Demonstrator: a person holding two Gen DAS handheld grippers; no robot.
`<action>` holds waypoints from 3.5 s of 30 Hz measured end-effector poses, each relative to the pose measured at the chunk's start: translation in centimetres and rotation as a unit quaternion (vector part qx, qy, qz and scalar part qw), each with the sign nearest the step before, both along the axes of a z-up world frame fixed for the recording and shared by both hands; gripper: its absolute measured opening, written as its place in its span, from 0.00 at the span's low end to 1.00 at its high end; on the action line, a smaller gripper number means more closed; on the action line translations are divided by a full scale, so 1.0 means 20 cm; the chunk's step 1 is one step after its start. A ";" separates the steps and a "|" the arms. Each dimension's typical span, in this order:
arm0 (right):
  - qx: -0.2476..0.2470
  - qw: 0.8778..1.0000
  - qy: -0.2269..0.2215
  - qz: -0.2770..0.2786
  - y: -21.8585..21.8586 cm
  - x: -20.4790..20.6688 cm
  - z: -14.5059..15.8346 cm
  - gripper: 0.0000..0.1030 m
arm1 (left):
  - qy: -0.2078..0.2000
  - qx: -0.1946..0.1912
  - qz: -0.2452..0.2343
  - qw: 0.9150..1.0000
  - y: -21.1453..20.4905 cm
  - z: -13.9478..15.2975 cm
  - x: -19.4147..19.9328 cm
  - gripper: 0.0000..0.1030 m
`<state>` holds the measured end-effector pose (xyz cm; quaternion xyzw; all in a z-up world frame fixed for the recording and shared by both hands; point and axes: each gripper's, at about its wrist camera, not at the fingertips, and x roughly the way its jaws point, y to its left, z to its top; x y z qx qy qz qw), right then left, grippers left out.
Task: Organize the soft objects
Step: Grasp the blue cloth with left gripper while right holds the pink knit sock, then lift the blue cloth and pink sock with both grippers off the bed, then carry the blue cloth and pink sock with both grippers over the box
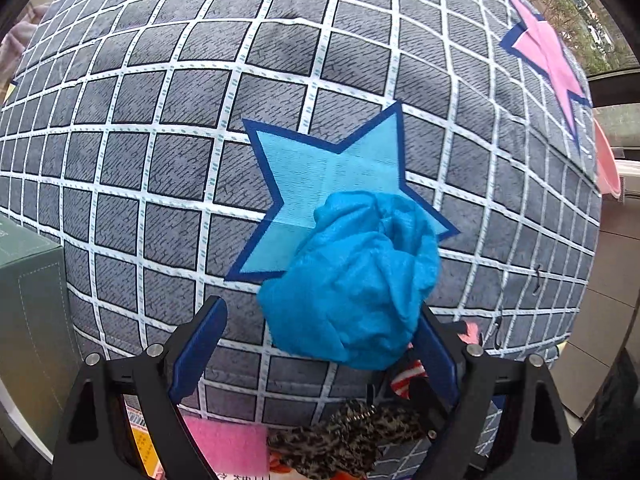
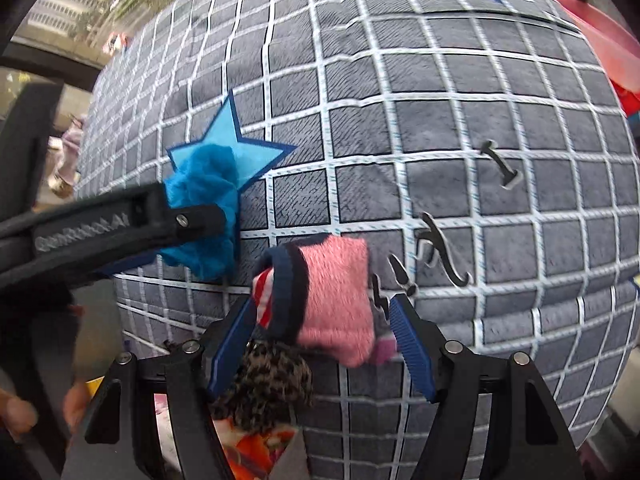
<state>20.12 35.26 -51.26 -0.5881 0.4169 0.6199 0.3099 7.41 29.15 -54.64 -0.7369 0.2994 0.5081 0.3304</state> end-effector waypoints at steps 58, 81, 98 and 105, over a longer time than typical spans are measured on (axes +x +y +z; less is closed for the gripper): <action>0.047 0.995 0.038 -0.077 -0.16 0.14 0.46 0.38 | 0.032 0.147 -0.144 0.978 -0.10 0.56 -0.01 0.25; 0.054 0.992 0.002 -0.114 -0.72 0.31 0.63 0.38 | -0.026 0.187 -0.316 0.930 -0.79 0.90 0.24 0.25; 0.016 0.998 -0.030 -0.060 -1.15 0.23 0.59 0.38 | -0.050 0.222 -0.401 0.887 -1.25 1.00 0.28 0.25; 0.014 0.999 -0.031 -0.013 -1.31 0.10 0.59 0.38 | -0.045 0.236 -0.389 0.890 -1.38 1.01 0.22 0.25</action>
